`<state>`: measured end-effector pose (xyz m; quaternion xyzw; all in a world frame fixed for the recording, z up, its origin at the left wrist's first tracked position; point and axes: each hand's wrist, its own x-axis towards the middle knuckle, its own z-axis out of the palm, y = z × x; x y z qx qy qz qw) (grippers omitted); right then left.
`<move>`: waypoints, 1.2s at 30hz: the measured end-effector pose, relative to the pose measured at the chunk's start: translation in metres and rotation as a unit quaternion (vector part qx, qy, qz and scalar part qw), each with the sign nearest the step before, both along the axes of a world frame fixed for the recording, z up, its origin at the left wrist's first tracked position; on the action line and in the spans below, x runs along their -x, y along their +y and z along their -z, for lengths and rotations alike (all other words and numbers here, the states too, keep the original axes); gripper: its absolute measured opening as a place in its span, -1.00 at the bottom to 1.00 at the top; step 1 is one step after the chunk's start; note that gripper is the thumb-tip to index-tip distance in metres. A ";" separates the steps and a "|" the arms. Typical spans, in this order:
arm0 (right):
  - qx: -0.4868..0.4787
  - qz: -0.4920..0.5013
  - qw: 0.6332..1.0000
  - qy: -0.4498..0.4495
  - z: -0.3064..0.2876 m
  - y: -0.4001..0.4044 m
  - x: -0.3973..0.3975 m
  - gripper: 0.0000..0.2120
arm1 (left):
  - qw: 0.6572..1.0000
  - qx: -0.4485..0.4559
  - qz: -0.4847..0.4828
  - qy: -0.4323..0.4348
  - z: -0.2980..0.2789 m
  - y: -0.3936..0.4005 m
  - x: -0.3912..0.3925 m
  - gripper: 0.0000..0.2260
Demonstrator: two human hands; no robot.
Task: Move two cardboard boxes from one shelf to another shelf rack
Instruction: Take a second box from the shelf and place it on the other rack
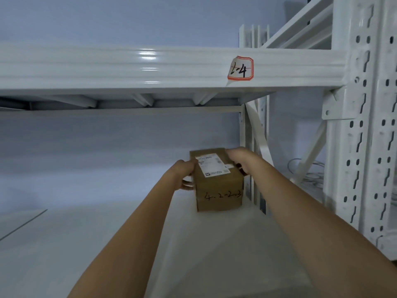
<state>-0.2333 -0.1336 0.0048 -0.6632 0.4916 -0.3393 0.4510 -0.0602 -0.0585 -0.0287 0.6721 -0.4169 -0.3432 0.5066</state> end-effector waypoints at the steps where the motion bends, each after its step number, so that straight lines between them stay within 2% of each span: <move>1: 0.002 -0.001 1.000 -0.027 0.002 0.004 0.000 -0.63 | 1.000 0.024 -0.006 0.014 0.000 0.007 -0.005 -0.55; 7: 0.035 0.000 0.991 -0.130 0.024 0.040 -0.009 -0.79 | 0.996 0.088 0.000 0.021 0.004 0.053 -0.038 -0.59; 15: 0.044 -0.039 0.966 -0.250 0.073 0.070 -0.028 -0.75 | 0.990 0.123 0.020 0.072 0.037 0.111 -0.053 -0.61; 20: 0.022 -0.071 0.961 -0.266 0.088 0.087 -0.030 -0.66 | 0.987 0.138 0.050 0.072 0.059 0.122 -0.054 -0.57; 27: -0.034 -0.123 0.962 -0.243 0.094 0.097 -0.026 -0.55 | 0.990 0.116 0.067 0.054 0.064 0.118 -0.067 -0.30; 30: -0.044 -0.131 0.961 -0.241 0.097 0.094 -0.023 -0.51 | 0.989 0.112 0.091 0.042 0.064 0.120 -0.065 -0.45; 33: -0.030 -0.145 0.961 -0.233 0.102 0.094 -0.022 -0.56 | 0.987 0.119 0.097 0.055 0.065 0.122 -0.063 -0.60; 36: -0.015 -0.155 0.962 -0.224 0.104 0.097 -0.021 -0.61 | 0.987 0.119 0.091 0.060 0.066 0.123 -0.062 -0.60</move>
